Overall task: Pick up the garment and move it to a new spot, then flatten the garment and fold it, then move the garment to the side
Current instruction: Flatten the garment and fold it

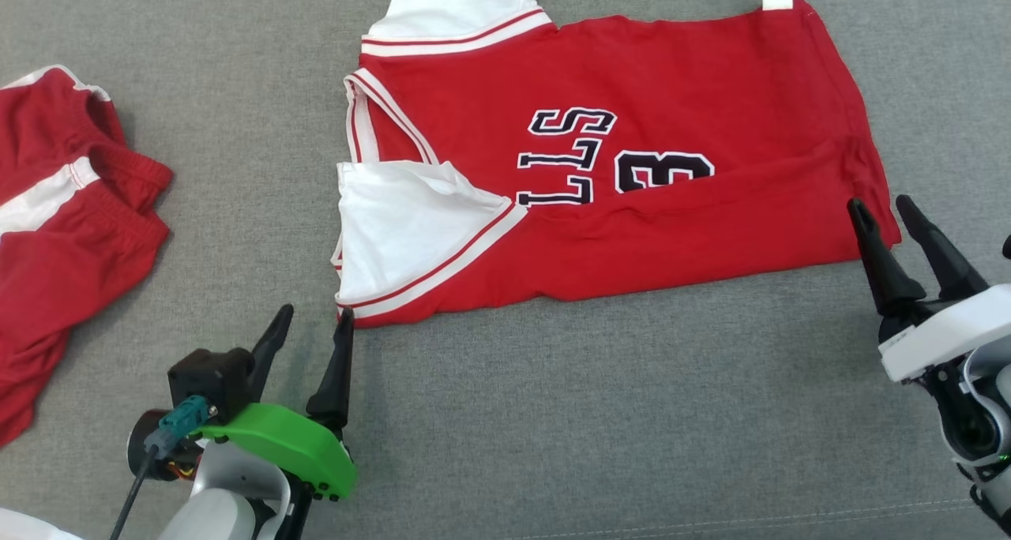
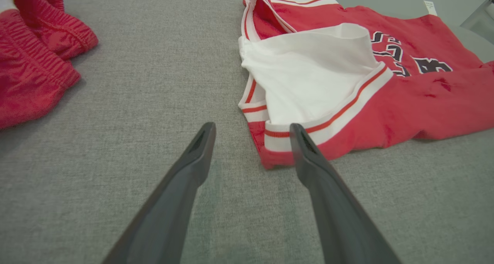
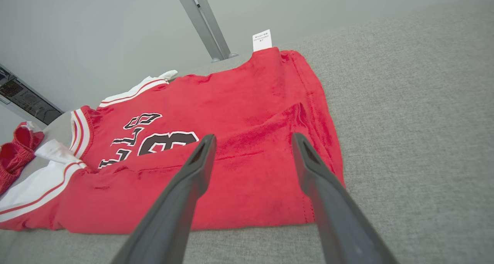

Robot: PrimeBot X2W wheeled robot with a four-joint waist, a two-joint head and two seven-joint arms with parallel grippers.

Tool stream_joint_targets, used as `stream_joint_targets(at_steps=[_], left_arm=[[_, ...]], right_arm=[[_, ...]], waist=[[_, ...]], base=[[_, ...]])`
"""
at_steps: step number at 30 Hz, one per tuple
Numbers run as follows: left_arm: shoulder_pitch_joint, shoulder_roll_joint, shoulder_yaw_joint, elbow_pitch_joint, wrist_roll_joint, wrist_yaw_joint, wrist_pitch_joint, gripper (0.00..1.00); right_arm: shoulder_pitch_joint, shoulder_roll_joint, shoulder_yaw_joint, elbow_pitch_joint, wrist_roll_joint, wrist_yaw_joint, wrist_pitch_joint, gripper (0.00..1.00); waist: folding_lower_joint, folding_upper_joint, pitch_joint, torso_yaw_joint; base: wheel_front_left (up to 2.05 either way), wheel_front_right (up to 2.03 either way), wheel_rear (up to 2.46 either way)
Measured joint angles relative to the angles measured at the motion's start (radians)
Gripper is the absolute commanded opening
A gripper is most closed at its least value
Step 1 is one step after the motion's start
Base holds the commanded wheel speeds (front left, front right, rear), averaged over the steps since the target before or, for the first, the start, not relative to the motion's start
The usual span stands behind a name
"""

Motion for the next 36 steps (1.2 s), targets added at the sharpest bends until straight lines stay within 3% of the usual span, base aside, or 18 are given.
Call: stream_joint_targets(at_steps=[4,12,13,14,15,16,26,27,28,29,36], left_arm=[[0.009,-0.024,-0.008,0.055,-0.022,-0.011,-0.005,1.00],[-0.056,-0.050,-0.022,0.210,-0.033,-0.045,-0.003,1.00],[-0.065,-0.053,-0.023,0.226,-0.034,-0.053,-0.004,0.89],[-0.075,-0.056,-0.023,0.241,-0.034,-0.056,-0.005,0.43],[-0.084,-0.058,-0.024,0.253,-0.034,-0.061,-0.006,0.27],[-0.091,-0.059,-0.025,0.261,-0.034,-0.062,-0.009,0.00],[-0.112,-0.065,-0.049,0.270,-0.031,-0.087,-0.024,0.00],[-0.109,-0.064,-0.051,0.260,-0.030,-0.087,-0.027,0.00],[-0.107,-0.063,-0.052,0.256,-0.030,-0.087,-0.027,0.00],[-0.105,-0.062,-0.053,0.252,-0.030,-0.086,-0.027,0.00],[-0.071,-0.044,-0.053,0.199,-0.031,-0.076,-0.031,0.00]], right_arm=[[0.040,0.046,-0.012,-0.004,-0.010,0.000,-0.015,1.00],[0.038,0.064,-0.005,0.049,-0.022,0.000,-0.023,1.00],[0.031,0.065,-0.002,0.058,-0.022,0.000,-0.023,1.00],[0.024,0.066,0.000,0.069,-0.021,0.000,-0.023,1.00],[0.014,0.067,0.001,0.083,-0.021,0.000,-0.023,1.00],[0.006,0.069,0.002,0.095,-0.021,0.000,-0.023,1.00],[-0.131,0.122,0.001,0.370,-0.043,0.000,0.004,1.00],[-0.148,0.137,0.005,0.403,-0.039,0.000,0.010,0.91],[-0.156,0.142,0.009,0.413,-0.038,0.000,0.009,0.31],[-0.162,0.144,0.011,0.419,-0.034,0.000,0.008,0.00],[-0.132,0.119,0.047,0.399,0.016,0.000,0.002,0.00]], waist=[[0.0000,0.0000,-0.024,-0.014],[0.0000,0.0000,-0.028,-0.043],[0.0000,0.0000,-0.025,-0.044],[0.0000,0.0000,-0.021,-0.045],[0.0000,0.0000,-0.017,-0.045],[0.0000,0.0000,-0.014,-0.045],[0.0000,0.0000,0.006,-0.017],[0.0000,0.0000,0.006,-0.012],[0.0000,0.0000,0.005,-0.010],[0.0000,0.0000,0.004,-0.007],[0.0000,0.0000,-0.016,-0.002]], base=[[0.00,0.00,0.00],[0.00,0.00,0.00],[0.00,0.00,0.00],[0.00,0.00,0.00],[0.00,0.00,0.00],[0.00,0.00,0.00],[0.00,0.00,0.00],[0.00,0.00,0.00],[0.00,0.00,0.00],[0.00,0.00,0.00],[0.00,0.00,0.00]])
